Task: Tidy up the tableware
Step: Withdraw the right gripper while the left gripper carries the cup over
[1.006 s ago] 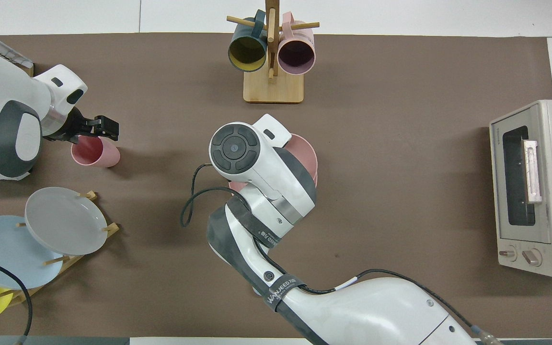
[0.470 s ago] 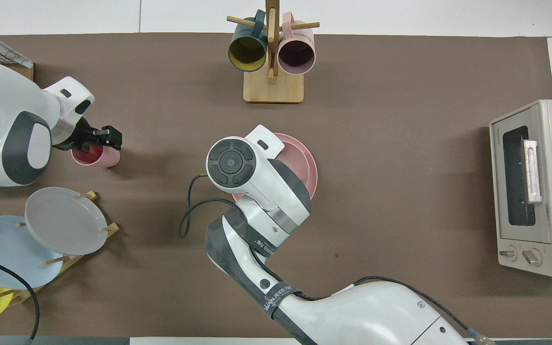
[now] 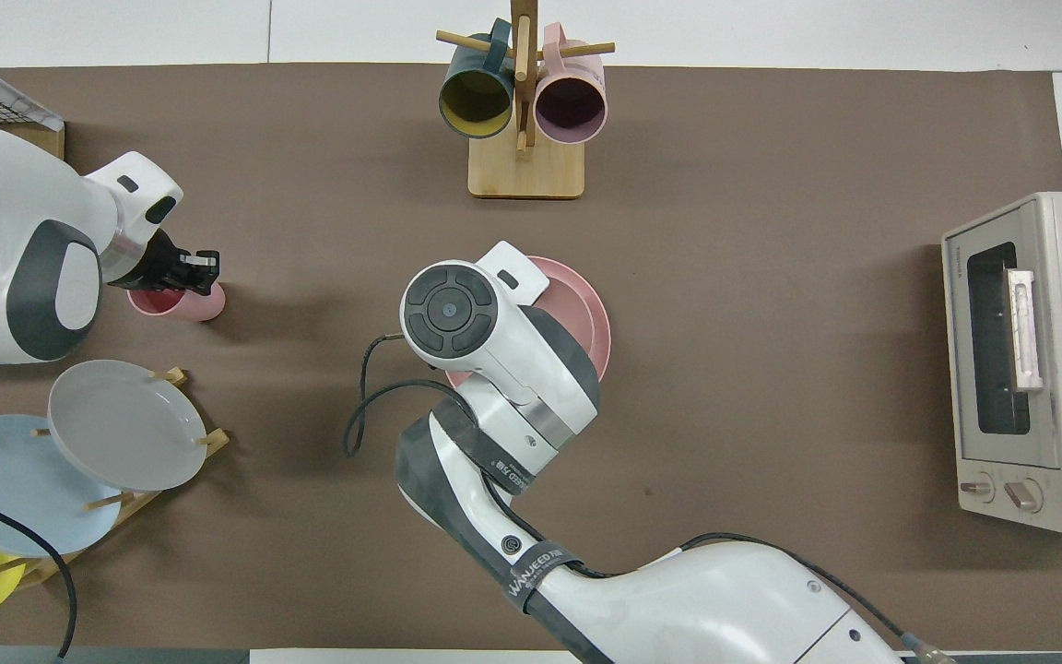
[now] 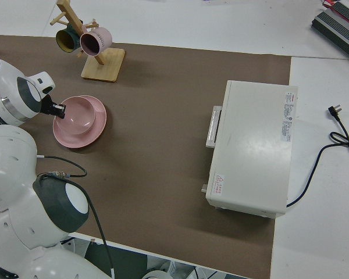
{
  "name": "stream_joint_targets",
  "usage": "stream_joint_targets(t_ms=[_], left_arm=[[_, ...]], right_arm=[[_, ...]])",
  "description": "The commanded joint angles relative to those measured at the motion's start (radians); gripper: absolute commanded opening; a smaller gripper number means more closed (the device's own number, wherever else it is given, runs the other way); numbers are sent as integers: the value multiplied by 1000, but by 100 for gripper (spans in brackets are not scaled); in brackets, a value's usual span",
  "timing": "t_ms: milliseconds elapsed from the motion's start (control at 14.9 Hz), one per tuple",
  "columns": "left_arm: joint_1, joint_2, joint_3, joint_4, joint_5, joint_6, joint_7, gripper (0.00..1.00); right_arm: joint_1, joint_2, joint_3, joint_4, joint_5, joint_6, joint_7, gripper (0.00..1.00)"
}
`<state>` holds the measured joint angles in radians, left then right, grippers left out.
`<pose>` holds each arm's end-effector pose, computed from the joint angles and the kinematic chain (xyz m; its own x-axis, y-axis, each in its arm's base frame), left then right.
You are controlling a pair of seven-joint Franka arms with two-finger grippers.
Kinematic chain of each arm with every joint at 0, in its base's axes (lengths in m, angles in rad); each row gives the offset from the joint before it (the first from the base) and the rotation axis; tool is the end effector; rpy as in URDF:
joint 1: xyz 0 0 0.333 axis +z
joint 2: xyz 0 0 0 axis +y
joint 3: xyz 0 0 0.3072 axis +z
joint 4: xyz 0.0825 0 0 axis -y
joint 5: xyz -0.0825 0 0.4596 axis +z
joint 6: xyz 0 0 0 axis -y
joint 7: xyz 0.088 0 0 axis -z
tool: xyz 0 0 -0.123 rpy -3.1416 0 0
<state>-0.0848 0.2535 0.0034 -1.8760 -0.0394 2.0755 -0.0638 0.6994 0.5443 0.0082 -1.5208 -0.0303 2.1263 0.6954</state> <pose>0.6692 -0.0572 0.3085 0.9984 0.0015 -0.0562 0.0031 -0.9996 0.0290 0.5858 0.4978 0.2903 0.9978 0.0254 0.0612 0.0267 -0.9994 -0.0219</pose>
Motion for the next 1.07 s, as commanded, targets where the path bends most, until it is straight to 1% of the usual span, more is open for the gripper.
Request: stream_joint_targets(t_ms=[0,67,201,335,470,604,671,738,805,872,1006], left_arm=[[2,-28,3,6,-13,-9,7,0],[-3,-28,3,38,-11,-46,5,0],[-10,-25,3,134,-11,-148,-4,0],[-33,-17,1,263,-11,-288,-27,0],[-62,-7,-2,371,-11,-409,-97,0],[-116,0,-5,443,-11,-497,-166,0],[-142,15,-5,498,-10,-532,-210,0],[-173,39,-5,555,-11,-575,-255,0],[-229,79,-6,643,-13,-622,-342,0],[-268,98,-5,672,-14,-630,-414,0],[-357,115,-5,689,-16,-615,-551,0]], right_arm=[[-21,-23,12,-24,32,20,10,32],[-27,-21,10,-7,44,14,10,35],[-37,-8,10,62,61,-23,10,40],[-63,-10,10,111,55,-95,6,40],[-116,-38,10,145,58,-150,-5,42],[-179,-111,10,137,61,-218,-66,48],[-214,-145,7,134,56,-277,-110,54],[-245,-168,6,134,55,-328,-135,58],[-295,-208,4,134,44,-406,-149,64],[-331,-234,3,136,44,-442,-171,71],[-412,-292,-1,142,44,-499,-268,72]])
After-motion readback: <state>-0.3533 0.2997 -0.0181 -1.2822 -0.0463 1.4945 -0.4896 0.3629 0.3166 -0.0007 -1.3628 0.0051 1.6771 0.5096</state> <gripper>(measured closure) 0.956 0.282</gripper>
